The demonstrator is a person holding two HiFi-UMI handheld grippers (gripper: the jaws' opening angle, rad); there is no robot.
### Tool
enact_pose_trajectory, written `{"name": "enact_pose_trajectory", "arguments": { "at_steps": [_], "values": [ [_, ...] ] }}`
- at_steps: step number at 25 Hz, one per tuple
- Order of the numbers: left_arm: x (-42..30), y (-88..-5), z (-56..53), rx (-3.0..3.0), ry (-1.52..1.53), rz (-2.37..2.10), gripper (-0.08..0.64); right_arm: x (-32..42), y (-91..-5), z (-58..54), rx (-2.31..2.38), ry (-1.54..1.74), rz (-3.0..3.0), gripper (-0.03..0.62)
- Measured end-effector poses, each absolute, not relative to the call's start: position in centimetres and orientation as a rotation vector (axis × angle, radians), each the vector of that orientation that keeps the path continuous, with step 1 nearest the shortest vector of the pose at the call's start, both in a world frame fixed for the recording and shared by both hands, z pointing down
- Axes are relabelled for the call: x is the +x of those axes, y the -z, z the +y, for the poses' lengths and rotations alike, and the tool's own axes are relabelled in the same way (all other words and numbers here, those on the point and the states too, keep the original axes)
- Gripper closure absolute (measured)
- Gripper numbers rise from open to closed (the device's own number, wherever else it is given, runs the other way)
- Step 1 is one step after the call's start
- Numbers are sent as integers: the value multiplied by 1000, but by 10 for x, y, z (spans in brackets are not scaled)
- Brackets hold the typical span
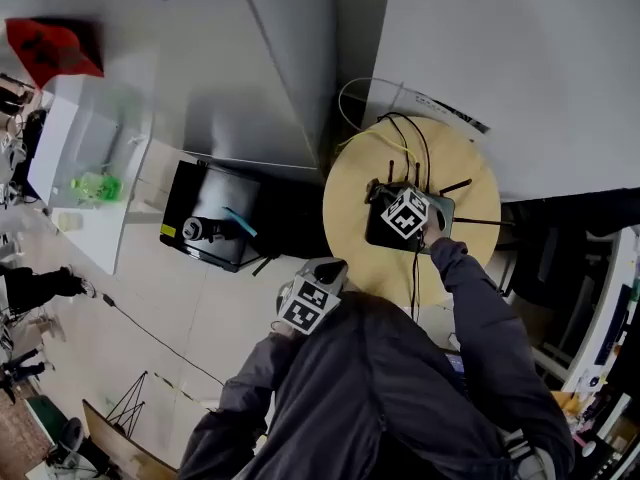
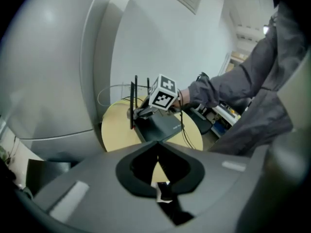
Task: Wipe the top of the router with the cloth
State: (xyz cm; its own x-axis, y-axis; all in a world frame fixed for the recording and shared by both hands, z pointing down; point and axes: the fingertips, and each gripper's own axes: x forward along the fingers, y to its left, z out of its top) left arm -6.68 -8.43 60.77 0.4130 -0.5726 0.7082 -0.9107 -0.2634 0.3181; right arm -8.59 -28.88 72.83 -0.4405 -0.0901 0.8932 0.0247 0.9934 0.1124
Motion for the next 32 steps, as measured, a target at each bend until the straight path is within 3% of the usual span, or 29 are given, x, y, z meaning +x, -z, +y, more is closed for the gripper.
{"name": "enact_pose_trajectory", "arguments": {
  "at_steps": [32],
  "values": [
    [-91, -611, -82, 2156, -539, -1074, 560, -43, -743, -178, 155, 90, -1910, 558]
  ]
}}
